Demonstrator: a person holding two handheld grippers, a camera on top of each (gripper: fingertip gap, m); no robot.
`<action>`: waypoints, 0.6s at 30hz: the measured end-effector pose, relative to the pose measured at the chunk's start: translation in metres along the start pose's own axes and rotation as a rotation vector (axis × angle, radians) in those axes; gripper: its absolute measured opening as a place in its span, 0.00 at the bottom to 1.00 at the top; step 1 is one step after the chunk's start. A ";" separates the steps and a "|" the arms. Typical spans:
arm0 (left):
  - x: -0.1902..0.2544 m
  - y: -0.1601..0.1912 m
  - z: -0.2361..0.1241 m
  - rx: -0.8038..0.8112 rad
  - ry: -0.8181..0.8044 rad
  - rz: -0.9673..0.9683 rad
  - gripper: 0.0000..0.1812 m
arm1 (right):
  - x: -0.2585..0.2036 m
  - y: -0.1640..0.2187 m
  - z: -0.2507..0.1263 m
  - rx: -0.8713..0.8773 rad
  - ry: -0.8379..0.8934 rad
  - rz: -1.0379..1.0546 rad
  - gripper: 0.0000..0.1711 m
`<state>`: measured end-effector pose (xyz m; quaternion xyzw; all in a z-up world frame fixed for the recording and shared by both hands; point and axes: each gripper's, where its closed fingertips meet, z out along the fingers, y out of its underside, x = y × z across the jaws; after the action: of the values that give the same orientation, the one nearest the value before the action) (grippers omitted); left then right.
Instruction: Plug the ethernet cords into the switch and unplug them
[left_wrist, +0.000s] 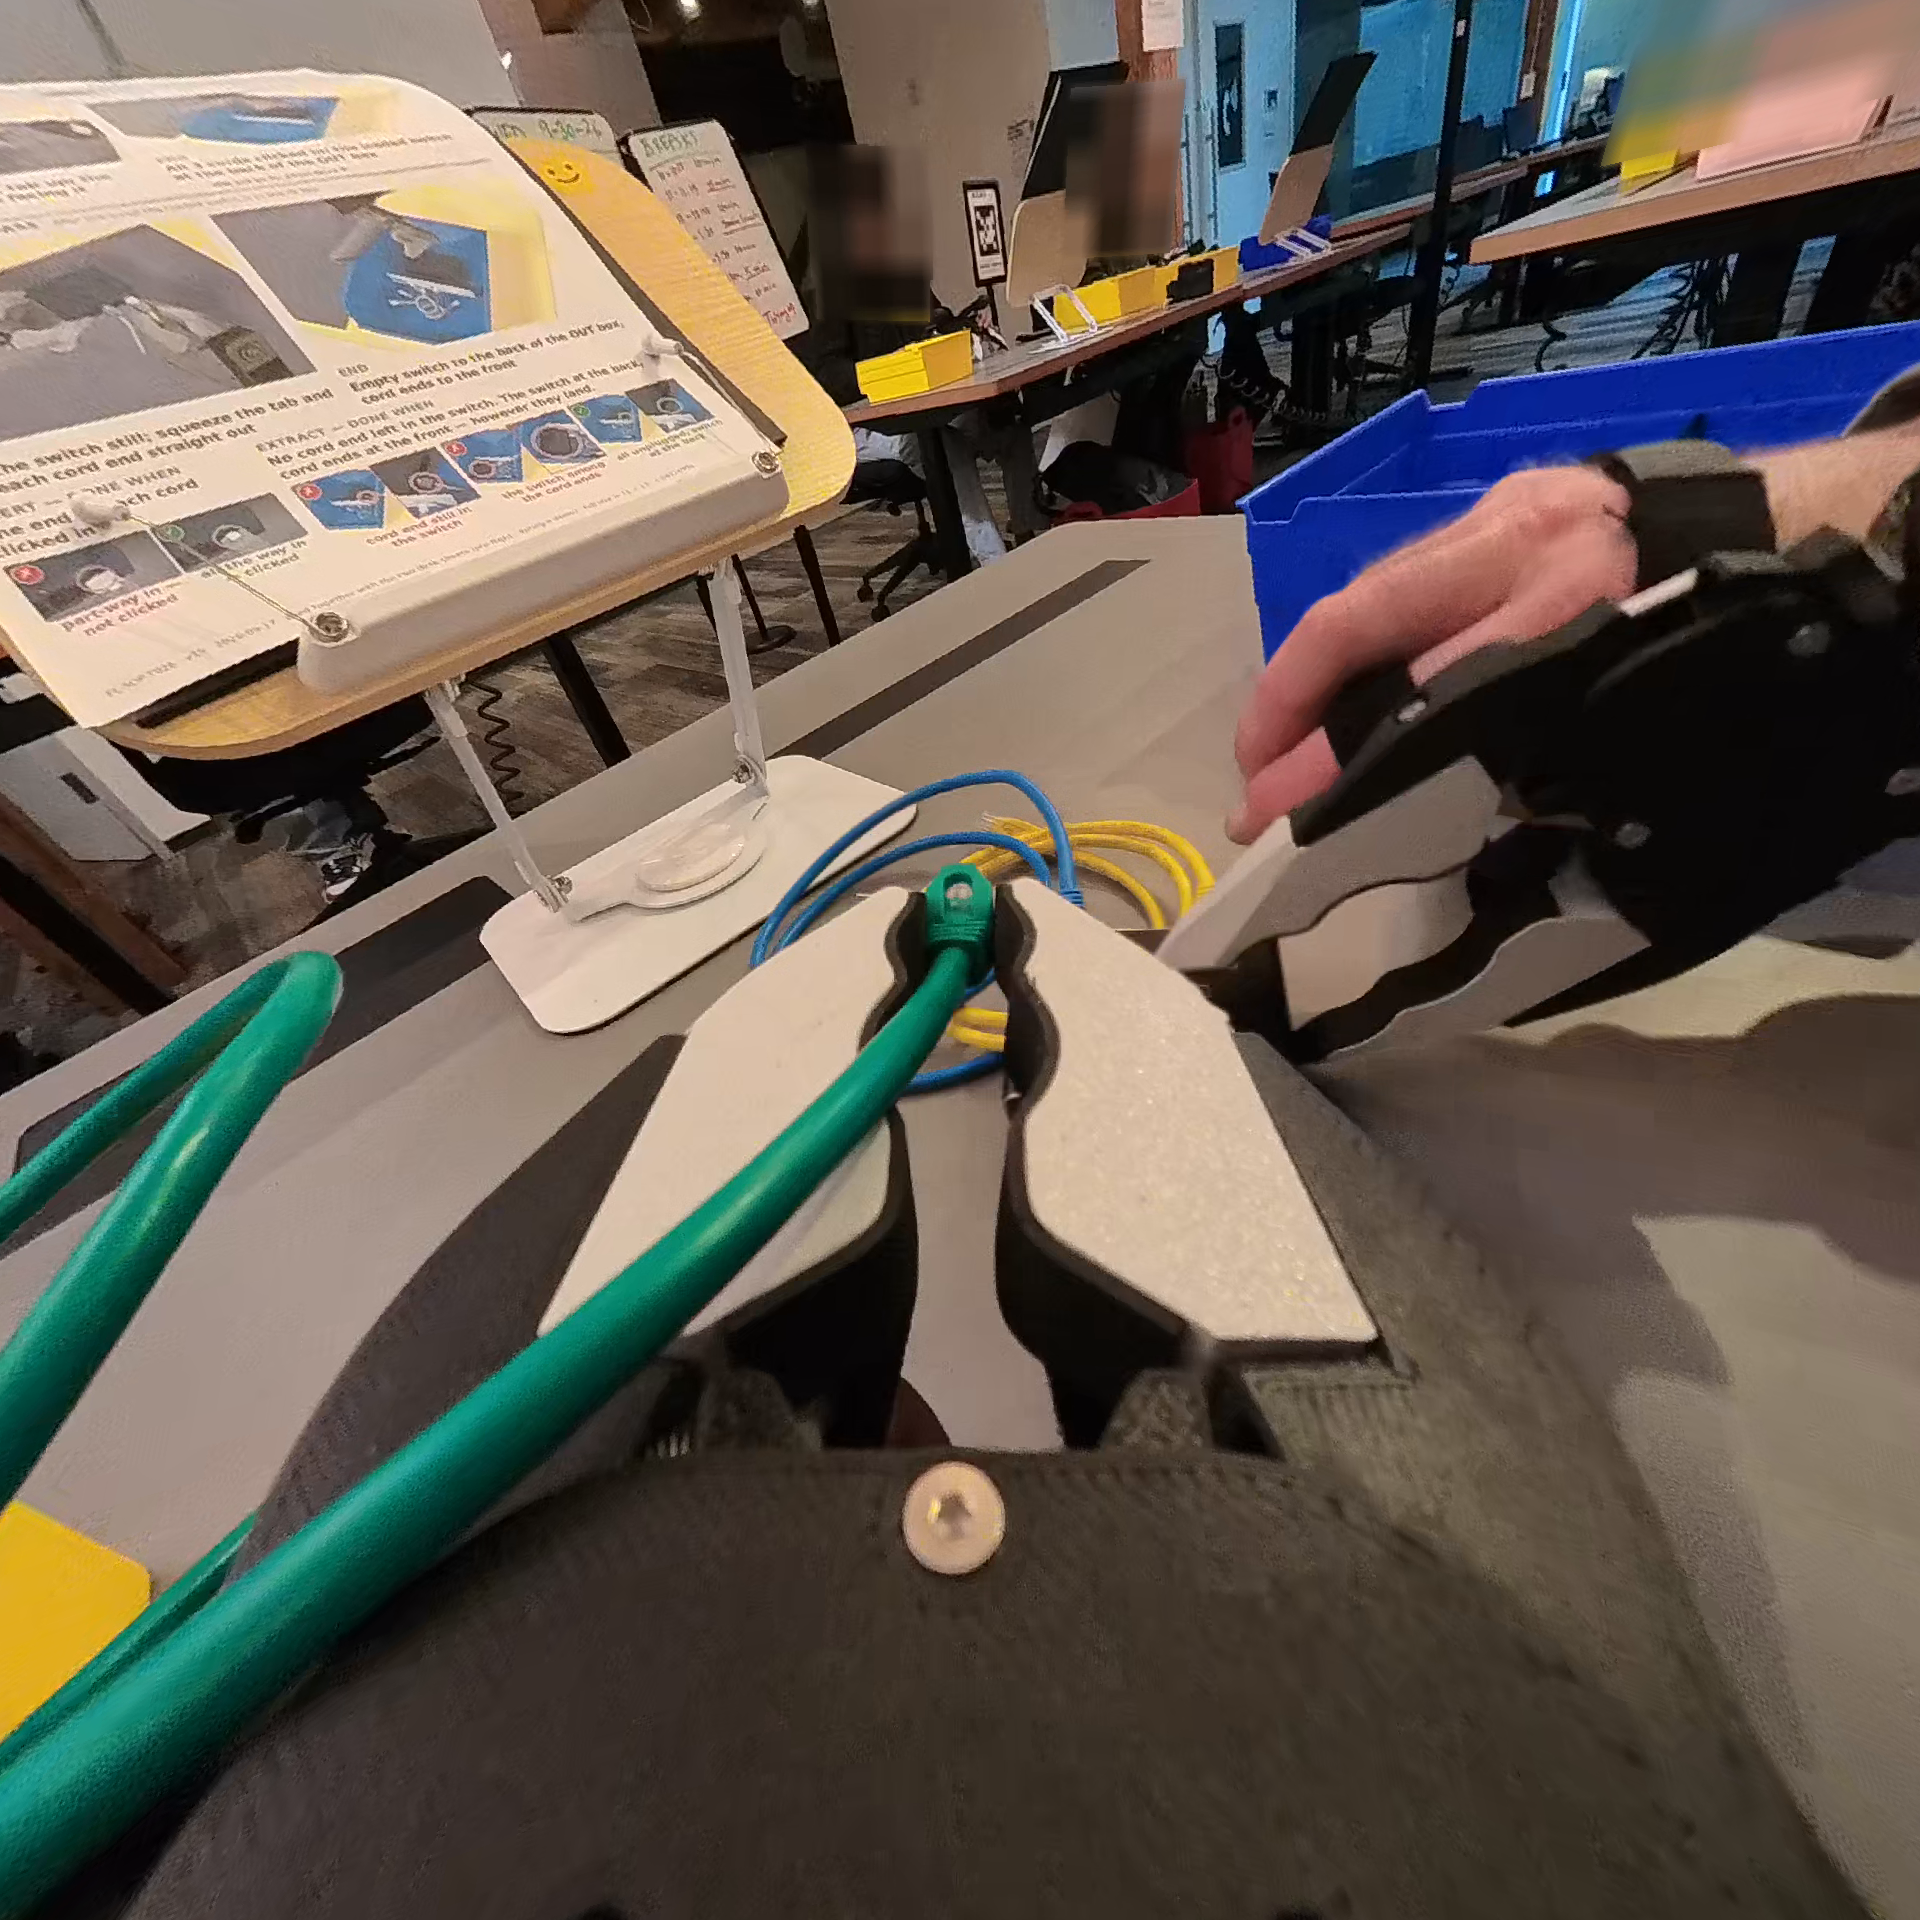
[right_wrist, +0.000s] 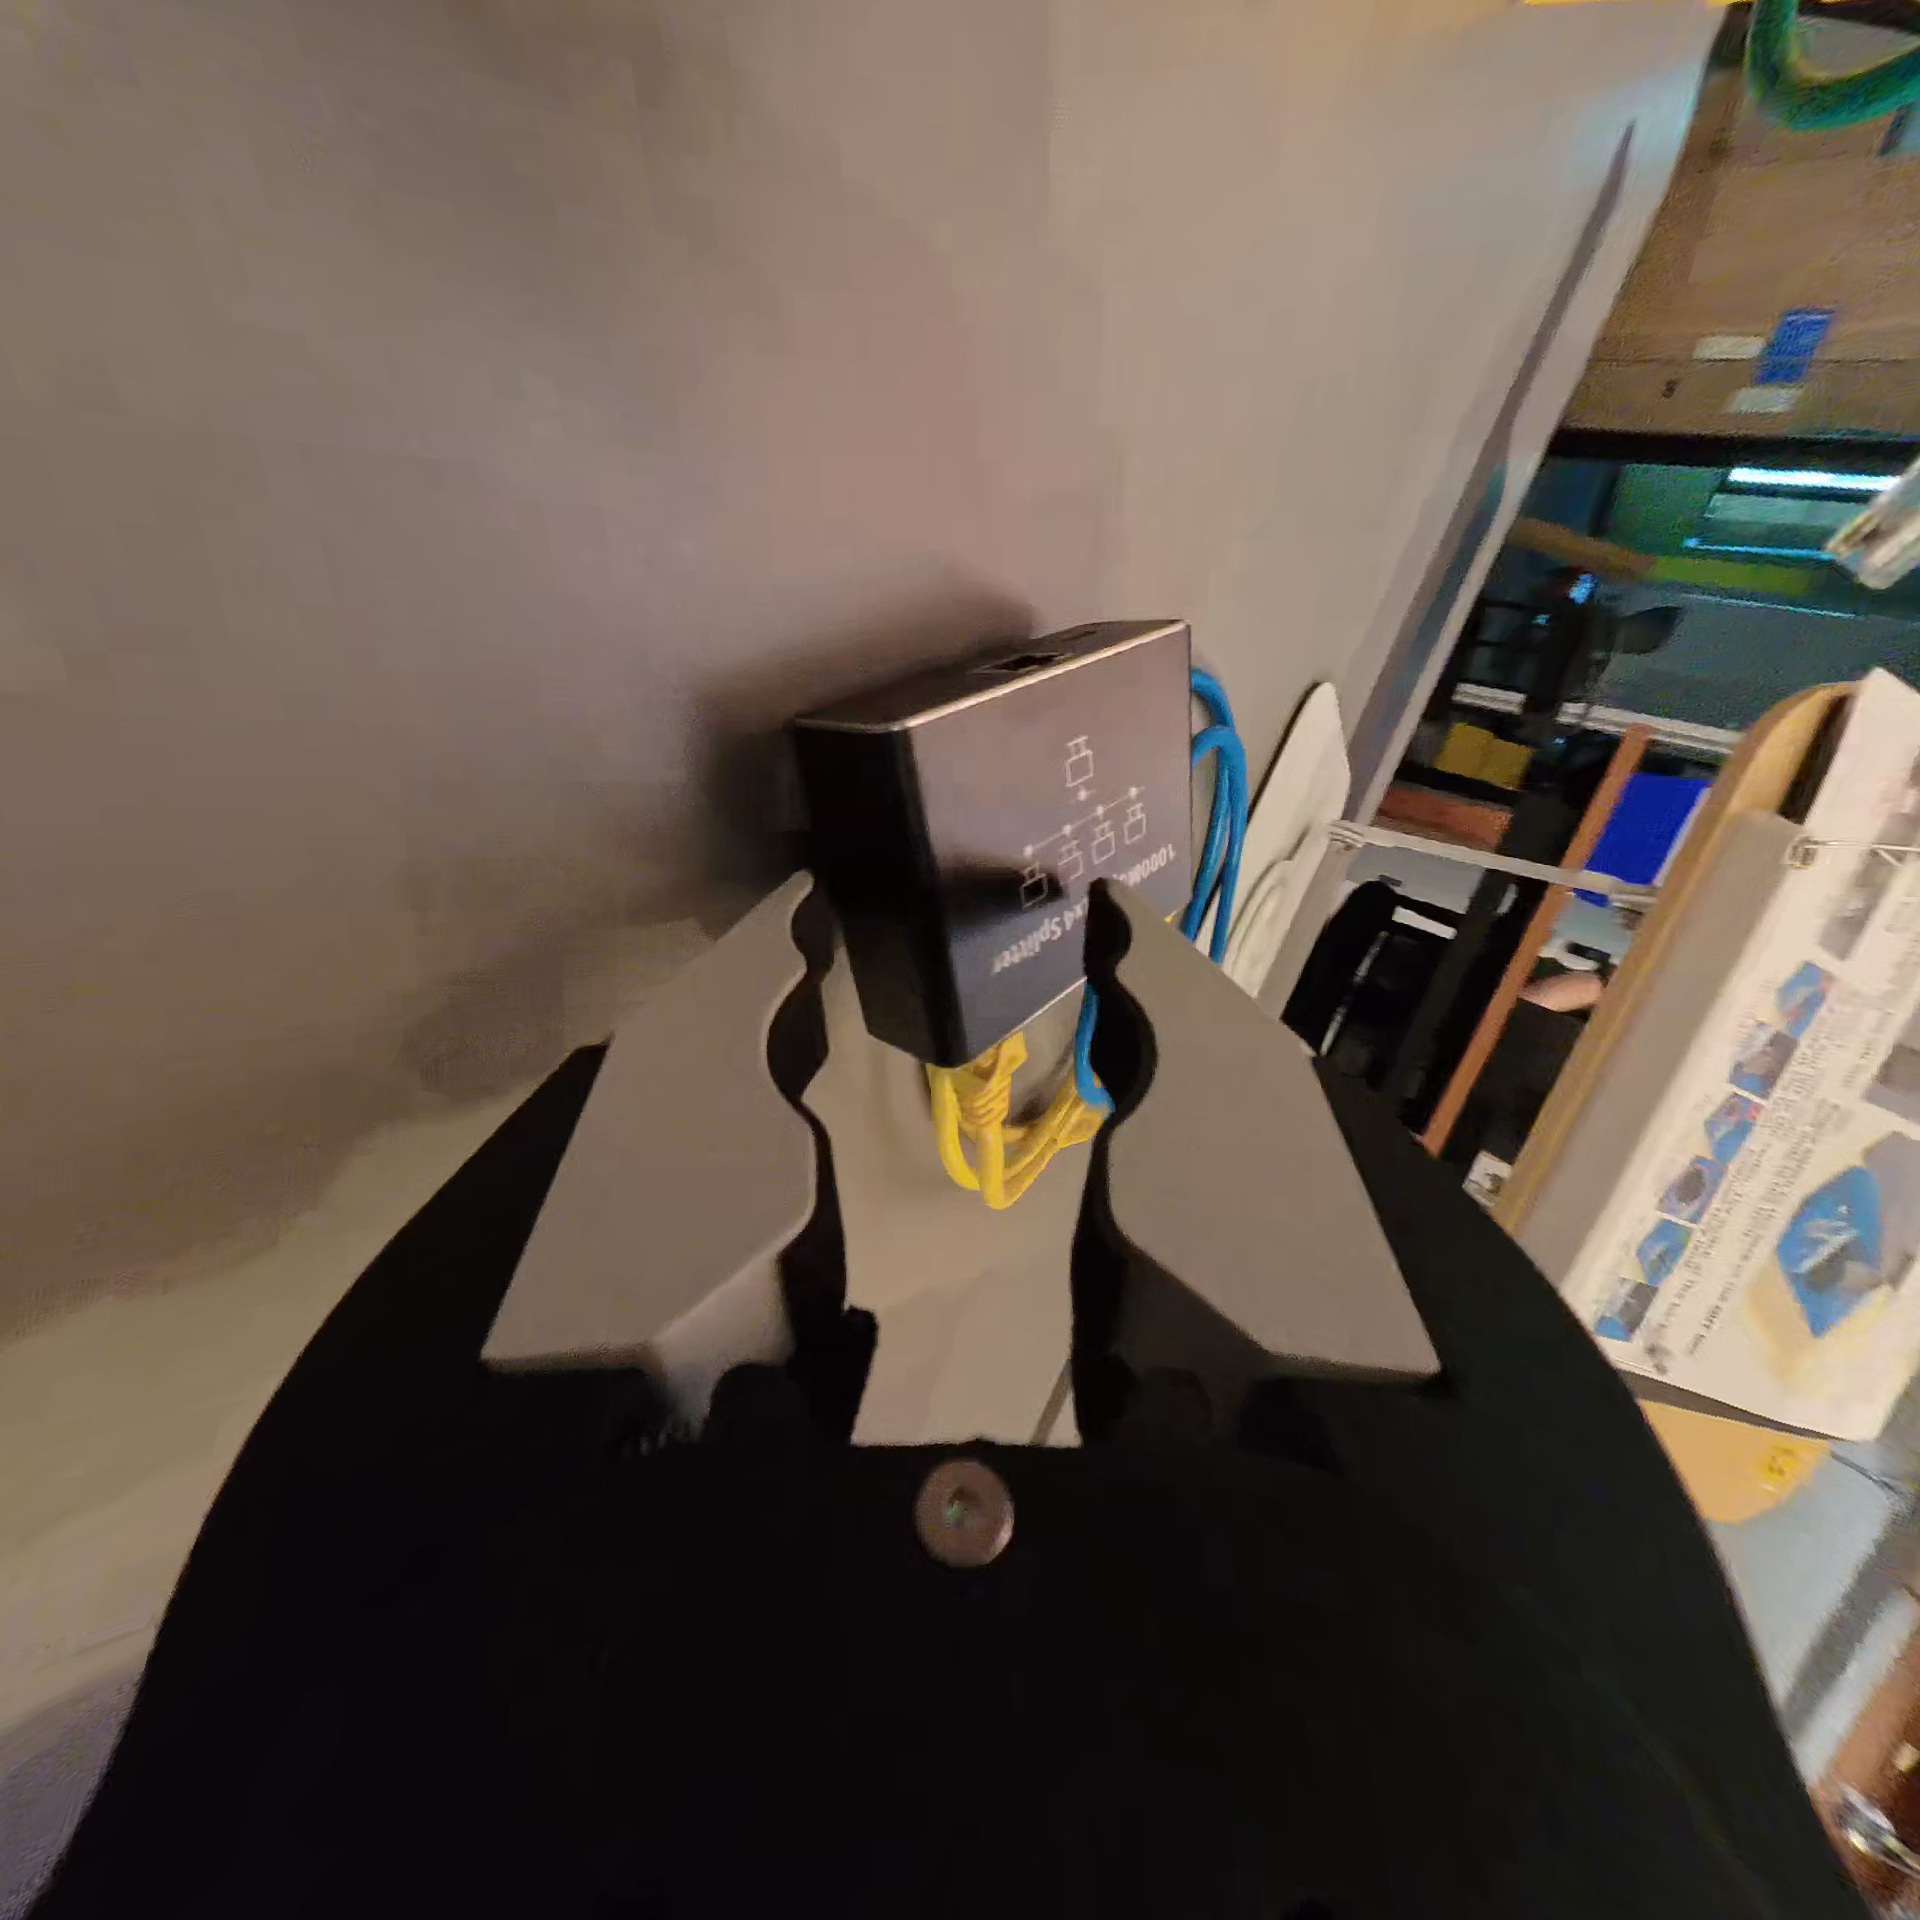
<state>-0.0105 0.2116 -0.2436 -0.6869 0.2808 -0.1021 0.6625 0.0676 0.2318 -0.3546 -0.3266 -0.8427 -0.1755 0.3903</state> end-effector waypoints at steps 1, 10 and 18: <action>0.000 0.000 0.000 0.000 0.000 0.002 0.06 | -0.001 0.000 0.001 -0.002 0.020 -0.001 0.24; 0.001 0.000 0.001 -0.002 -0.001 0.010 0.07 | 0.013 -0.004 -0.005 0.021 0.094 0.068 0.18; 0.000 0.005 0.003 -0.019 0.001 0.002 0.07 | 0.023 -0.002 -0.018 0.070 -0.003 0.160 0.17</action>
<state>-0.0106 0.2145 -0.2487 -0.6928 0.2825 -0.0991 0.6560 0.0650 0.2299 -0.3260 -0.3793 -0.8202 -0.1136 0.4130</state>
